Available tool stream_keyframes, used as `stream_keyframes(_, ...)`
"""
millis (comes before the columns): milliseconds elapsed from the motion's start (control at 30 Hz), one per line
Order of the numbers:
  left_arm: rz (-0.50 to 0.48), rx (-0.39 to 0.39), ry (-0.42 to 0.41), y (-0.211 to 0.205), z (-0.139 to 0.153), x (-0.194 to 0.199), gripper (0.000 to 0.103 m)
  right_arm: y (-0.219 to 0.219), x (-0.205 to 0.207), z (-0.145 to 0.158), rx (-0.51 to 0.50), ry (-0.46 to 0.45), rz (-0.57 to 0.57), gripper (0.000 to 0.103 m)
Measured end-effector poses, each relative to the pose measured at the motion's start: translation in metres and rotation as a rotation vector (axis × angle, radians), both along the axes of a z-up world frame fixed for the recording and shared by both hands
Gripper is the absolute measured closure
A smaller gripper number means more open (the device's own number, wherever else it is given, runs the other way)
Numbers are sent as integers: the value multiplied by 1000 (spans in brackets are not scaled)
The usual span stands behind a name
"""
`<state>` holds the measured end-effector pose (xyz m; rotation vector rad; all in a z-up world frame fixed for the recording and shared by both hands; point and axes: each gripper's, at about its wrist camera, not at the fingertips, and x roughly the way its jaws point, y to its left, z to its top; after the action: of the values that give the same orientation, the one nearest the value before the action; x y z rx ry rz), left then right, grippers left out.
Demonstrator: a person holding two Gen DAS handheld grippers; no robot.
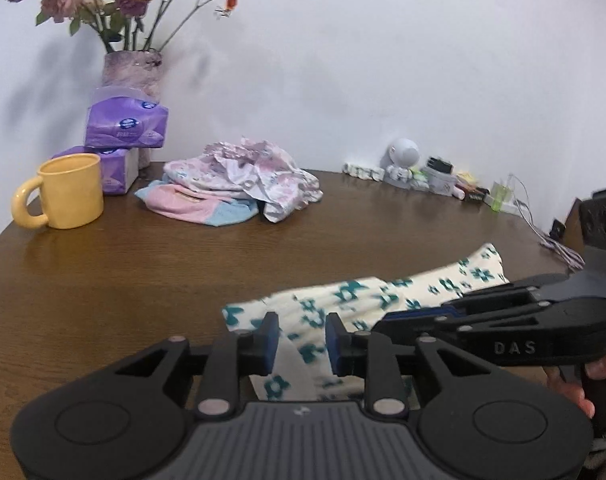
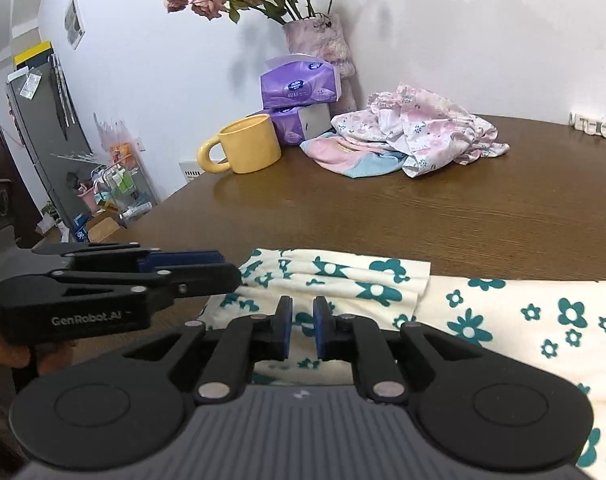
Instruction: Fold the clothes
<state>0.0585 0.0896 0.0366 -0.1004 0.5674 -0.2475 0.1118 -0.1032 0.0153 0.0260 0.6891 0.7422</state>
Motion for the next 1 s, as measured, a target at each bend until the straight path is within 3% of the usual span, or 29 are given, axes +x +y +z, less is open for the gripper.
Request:
stream_keyframes(233,21,49,16,-12,-10,4,79,4,2,-18,-26,33,3,92)
stream_keyframes(433,48,35,10,-7,-4,-8,80,-15,-14,-2,-3,-32,-29,91)
stream_keyframes(600,50,79,30,-14,-12,-7,82,-16,-19,-2,-11,-36,-8,91)
stream_keyframes(1000,57,93,42,-17,-20,-9,82,31,10,10,-26,-80,107,91)
